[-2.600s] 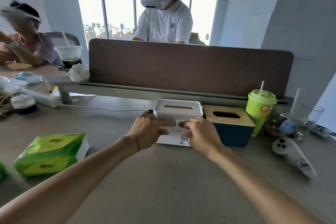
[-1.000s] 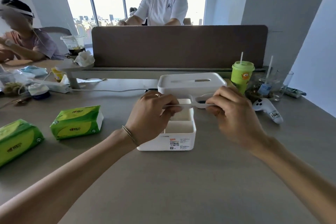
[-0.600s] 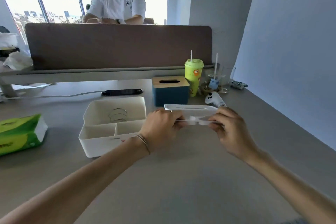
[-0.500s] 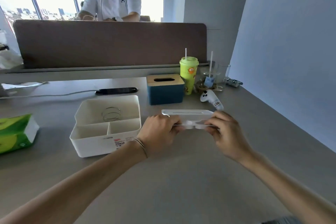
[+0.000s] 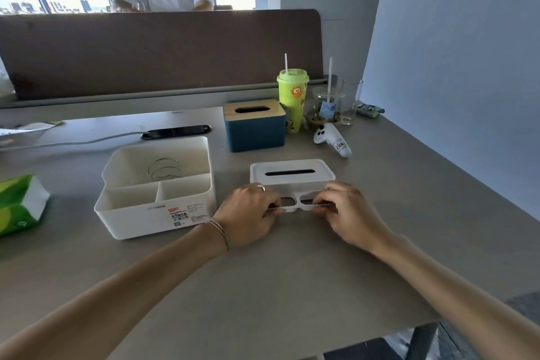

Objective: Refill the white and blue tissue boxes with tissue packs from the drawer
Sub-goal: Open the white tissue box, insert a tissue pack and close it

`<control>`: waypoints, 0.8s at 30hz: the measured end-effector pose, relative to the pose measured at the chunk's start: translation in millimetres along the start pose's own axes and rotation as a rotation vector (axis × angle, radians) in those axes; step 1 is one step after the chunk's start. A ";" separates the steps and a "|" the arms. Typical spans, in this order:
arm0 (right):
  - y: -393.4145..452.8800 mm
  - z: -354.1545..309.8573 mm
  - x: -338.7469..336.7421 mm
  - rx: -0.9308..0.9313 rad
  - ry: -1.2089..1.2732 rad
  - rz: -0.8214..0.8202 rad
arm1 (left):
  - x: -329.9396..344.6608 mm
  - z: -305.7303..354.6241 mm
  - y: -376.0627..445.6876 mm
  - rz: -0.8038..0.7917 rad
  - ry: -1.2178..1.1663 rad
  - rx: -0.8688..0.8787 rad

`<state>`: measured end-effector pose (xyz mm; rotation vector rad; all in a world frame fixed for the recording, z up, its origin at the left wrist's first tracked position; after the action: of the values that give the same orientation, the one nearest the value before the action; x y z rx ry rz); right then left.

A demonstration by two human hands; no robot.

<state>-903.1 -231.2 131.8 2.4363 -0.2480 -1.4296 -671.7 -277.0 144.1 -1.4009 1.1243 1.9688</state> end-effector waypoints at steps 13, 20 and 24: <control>27.9 -107.5 -13.7 -0.098 0.082 0.007 | -80.2 -10.1 -41.1 0.269 0.085 -0.065; 59.7 -214.0 36.7 -0.259 0.144 -0.081 | -141.1 -56.2 -122.8 0.305 0.199 -0.287; 68.4 -273.6 66.3 -0.308 0.200 -0.160 | -170.7 -76.0 -176.3 0.269 0.237 -0.401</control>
<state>-631.7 -267.9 226.1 2.3580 0.2011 -1.1702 -434.4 -229.0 230.2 -1.8062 1.1070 2.3657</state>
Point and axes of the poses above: each hand's wrist, its own y-axis towards the middle knuckle, its own x-axis out of the palm, z = x × y, the point moved 1 cm from there along y, towards the middle knuckle, and after that the axes turned 14 degrees about x, right-handed, at the moved point
